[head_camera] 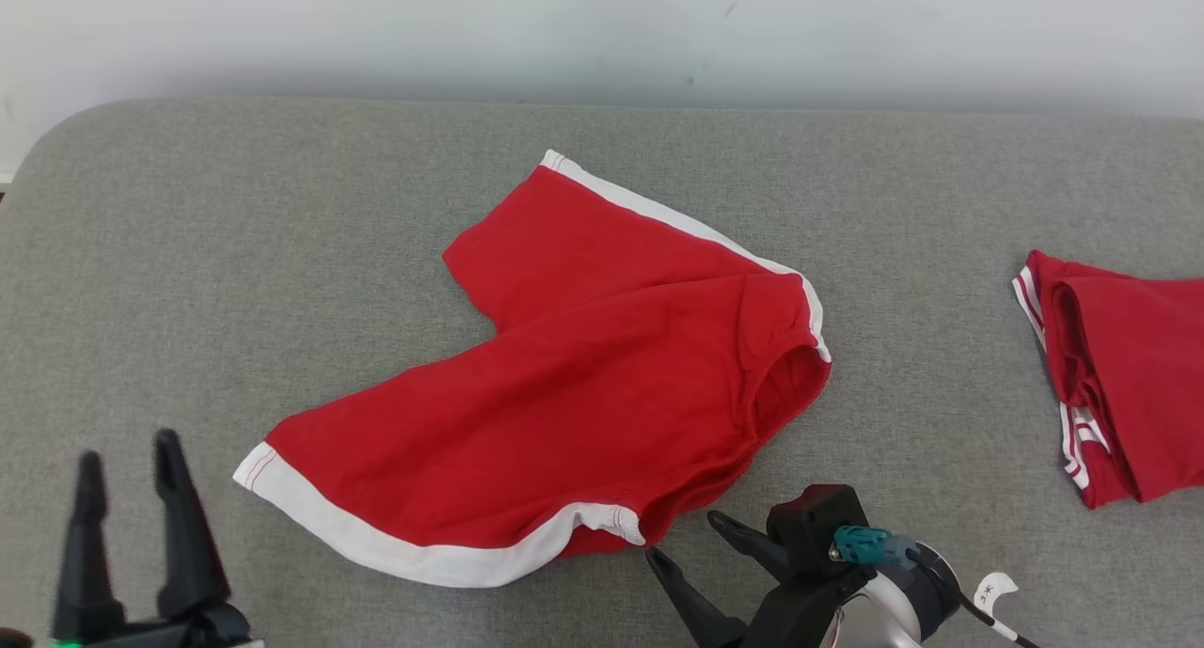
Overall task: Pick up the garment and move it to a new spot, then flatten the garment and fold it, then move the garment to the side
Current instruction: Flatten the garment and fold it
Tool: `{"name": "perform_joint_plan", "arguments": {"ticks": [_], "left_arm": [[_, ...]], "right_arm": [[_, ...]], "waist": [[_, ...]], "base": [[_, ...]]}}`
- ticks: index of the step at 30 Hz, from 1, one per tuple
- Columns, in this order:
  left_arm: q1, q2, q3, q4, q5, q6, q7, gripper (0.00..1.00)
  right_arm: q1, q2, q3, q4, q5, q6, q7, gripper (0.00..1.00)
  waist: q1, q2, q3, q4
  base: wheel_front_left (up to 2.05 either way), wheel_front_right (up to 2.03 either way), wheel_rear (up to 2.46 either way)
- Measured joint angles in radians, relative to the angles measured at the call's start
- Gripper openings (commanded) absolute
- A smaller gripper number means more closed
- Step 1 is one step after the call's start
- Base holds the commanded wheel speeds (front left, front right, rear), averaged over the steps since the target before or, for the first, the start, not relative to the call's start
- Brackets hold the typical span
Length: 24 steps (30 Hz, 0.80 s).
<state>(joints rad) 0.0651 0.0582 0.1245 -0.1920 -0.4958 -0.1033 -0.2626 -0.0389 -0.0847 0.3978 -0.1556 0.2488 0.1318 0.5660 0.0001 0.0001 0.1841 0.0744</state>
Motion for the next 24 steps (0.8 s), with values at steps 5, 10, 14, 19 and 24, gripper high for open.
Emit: {"name": "perform_joint_plan", "arguments": {"ticks": [5, 10, 14, 19, 24], "left_arm": [[-0.005, -0.004, 0.007, -0.033, 0.089, 0.031, 0.000, 1.00], [0.004, -0.007, -0.037, -0.016, 0.140, 0.041, 0.000, 1.00], [0.017, -0.007, -0.049, -0.002, 0.181, 0.041, 0.000, 1.00], [0.019, -0.007, -0.065, 0.034, 0.203, 0.032, 0.000, 1.00], [0.019, -0.007, -0.079, 0.067, 0.214, 0.024, 0.000, 1.00]], "right_arm": [[-0.003, 0.016, -0.001, 0.013, -0.007, 0.000, -0.023, 1.00], [-0.013, 0.025, 0.012, 0.052, -0.012, 0.000, -0.039, 1.00], [-0.027, 0.030, 0.016, 0.091, -0.003, 0.000, -0.058, 1.00], [-0.062, 0.032, 0.035, 0.142, 0.014, 0.000, -0.080, 0.91], [-0.089, 0.032, 0.052, 0.180, 0.019, 0.000, -0.101, 0.30]], "waist": [[0.0000, 0.0000, -0.003, 0.008], [0.0000, 0.0000, -0.009, 0.017], [-0.0001, -0.0001, -0.010, 0.025], [0.0000, 0.0000, -0.005, 0.036], [0.0000, 0.0000, 0.000, 0.044]], "base": [[0.00, 0.00, 0.00], [0.00, 0.00, 0.00], [0.00, 0.00, 0.00], [0.00, 0.00, 0.00], [0.00, 0.00, 0.00]]}}
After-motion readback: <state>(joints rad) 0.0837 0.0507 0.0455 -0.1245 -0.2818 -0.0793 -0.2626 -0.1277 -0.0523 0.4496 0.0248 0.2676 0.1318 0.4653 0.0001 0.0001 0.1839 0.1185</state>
